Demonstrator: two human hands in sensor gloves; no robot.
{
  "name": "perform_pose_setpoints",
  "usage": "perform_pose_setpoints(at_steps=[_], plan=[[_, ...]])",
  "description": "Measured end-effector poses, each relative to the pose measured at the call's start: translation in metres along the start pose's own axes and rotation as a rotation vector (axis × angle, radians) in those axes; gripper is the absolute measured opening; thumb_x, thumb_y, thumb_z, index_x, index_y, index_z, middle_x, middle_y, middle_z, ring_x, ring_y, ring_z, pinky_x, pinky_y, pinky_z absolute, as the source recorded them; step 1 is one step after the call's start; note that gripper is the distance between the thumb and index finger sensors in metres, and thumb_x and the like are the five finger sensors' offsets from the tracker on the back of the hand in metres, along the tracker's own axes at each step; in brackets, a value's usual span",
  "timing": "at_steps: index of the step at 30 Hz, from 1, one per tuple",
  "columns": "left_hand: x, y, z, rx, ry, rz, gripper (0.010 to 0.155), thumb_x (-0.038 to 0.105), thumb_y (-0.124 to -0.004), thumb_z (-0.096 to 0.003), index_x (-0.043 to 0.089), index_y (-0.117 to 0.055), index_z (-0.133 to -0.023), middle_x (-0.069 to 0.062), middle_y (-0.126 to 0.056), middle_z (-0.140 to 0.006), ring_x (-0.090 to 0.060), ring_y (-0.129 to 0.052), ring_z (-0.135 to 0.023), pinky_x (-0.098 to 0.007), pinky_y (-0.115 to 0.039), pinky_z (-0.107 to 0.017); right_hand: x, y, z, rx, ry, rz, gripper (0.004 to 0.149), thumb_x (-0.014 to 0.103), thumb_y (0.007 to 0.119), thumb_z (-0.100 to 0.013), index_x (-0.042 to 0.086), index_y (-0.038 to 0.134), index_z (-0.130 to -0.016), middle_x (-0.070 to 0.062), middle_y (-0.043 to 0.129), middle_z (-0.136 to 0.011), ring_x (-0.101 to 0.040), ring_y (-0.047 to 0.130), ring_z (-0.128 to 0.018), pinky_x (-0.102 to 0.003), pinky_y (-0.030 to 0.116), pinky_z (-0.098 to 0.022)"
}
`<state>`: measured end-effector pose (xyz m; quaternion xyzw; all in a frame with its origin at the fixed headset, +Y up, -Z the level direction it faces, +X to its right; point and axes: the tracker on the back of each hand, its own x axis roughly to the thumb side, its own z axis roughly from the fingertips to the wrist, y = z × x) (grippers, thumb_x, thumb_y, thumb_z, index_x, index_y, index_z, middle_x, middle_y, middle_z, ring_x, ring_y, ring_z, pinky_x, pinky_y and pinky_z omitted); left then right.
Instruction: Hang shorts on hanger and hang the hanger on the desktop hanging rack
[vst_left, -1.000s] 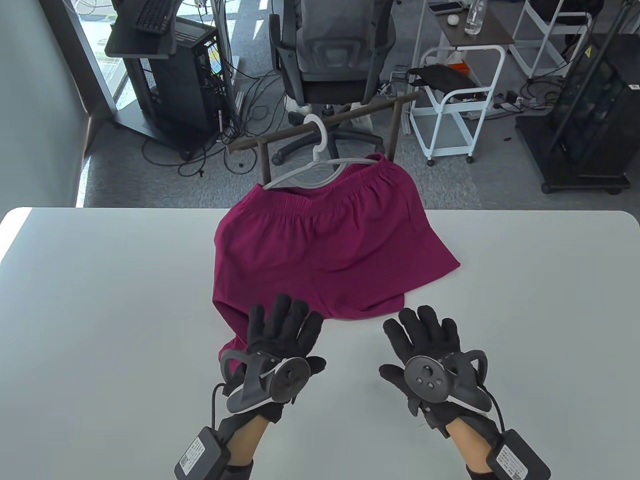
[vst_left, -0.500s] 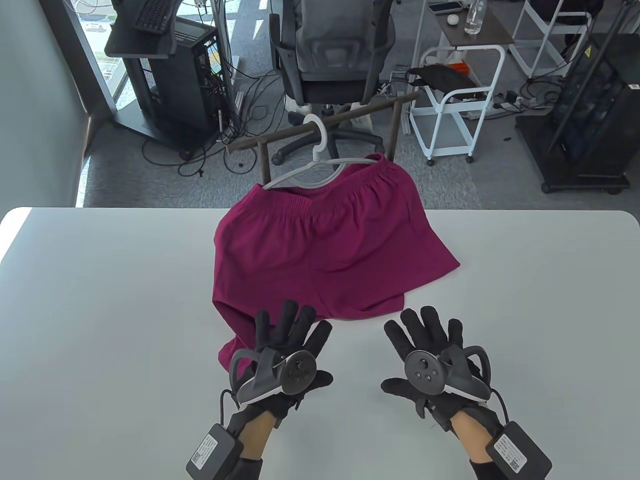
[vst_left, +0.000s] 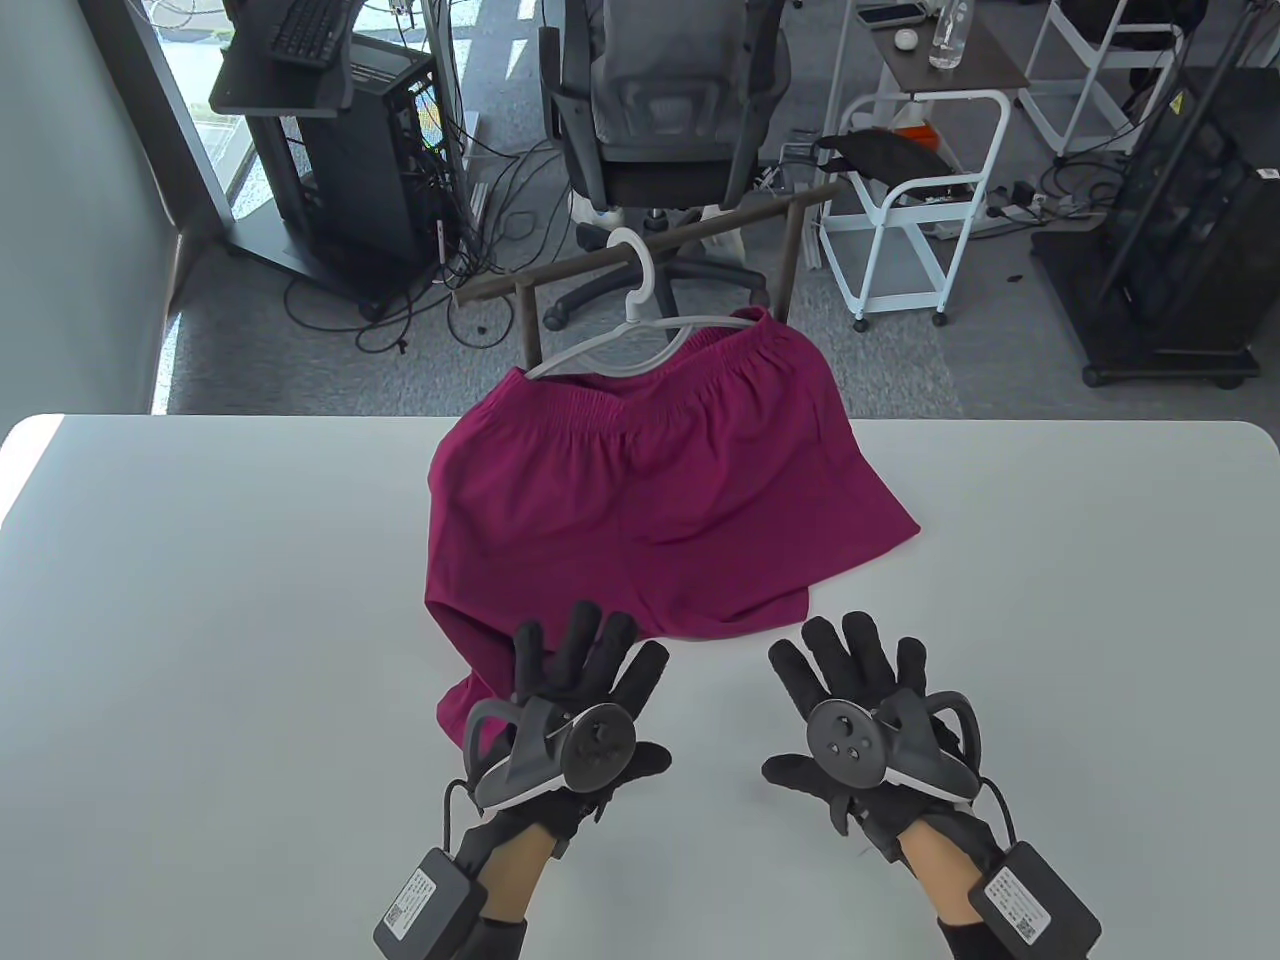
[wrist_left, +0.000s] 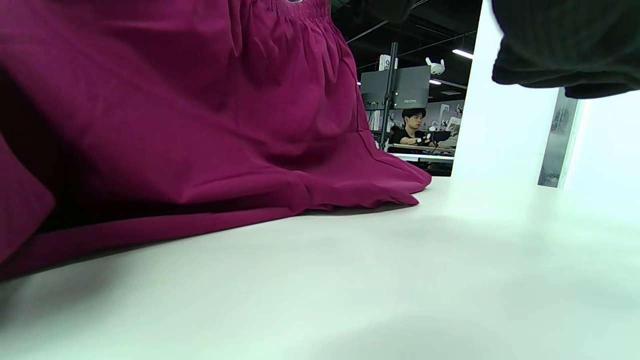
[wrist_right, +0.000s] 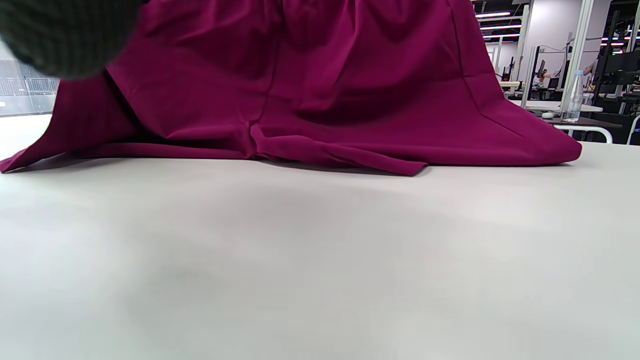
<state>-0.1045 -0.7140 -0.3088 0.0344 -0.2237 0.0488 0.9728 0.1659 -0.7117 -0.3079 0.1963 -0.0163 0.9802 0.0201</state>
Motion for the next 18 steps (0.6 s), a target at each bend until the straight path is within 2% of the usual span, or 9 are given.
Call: perform_pose_setpoints(at_steps=[12, 13, 14, 18], plan=[[-0.008, 0.003, 0.002, 0.004, 0.017, 0.016, 0.095, 0.072, -0.072, -0.0306, 0.038, -0.036, -0.112, 0.002, -0.015, -0.119, -0.031, -0.004, -0.113, -0.068, -0.003, -0.07, 0.0, 0.001, -0.001, 0.007, 0.007, 0.014, 0.105, 0.073, 0.075, -0.035, 0.026, 0.019, -0.109, -0.016, 0.019, -0.116, -0.053, 0.021, -0.101, -0.084, 0.033, -0.064], [-0.008, 0.004, 0.003, 0.007, 0.018, 0.015, 0.099, 0.072, -0.072, -0.0306, 0.034, -0.034, -0.114, 0.001, -0.015, -0.119, -0.031, -0.004, -0.113, -0.068, -0.003, -0.07, 0.001, 0.002, -0.002, 0.009, 0.006, 0.015, 0.105, 0.073, 0.075, -0.035, 0.026, 0.019, -0.109, -0.016, 0.019, -0.116, -0.053, 0.021, -0.101, -0.084, 0.033, -0.063], [-0.009, 0.005, 0.004, 0.014, 0.019, 0.016, 0.095, 0.072, -0.072, -0.0305, 0.038, -0.036, -0.112, 0.001, -0.015, -0.119, -0.031, -0.004, -0.113, -0.068, -0.003, -0.07, 0.001, 0.002, -0.002, 0.011, 0.005, 0.014, 0.105, 0.073, 0.075, -0.035, 0.026, 0.019, -0.109, -0.016, 0.019, -0.116, -0.053, 0.021, -0.101, -0.084, 0.033, -0.064], [-0.012, 0.005, 0.005, 0.016, 0.029, 0.018, 0.095, 0.072, -0.072, -0.0306, 0.037, -0.037, -0.112, 0.001, -0.015, -0.119, -0.031, -0.004, -0.113, -0.068, -0.003, -0.07, 0.003, 0.002, -0.002, 0.016, 0.003, 0.019, 0.104, 0.073, 0.075, -0.035, 0.026, 0.019, -0.109, -0.016, 0.019, -0.116, -0.053, 0.021, -0.101, -0.084, 0.033, -0.063]])
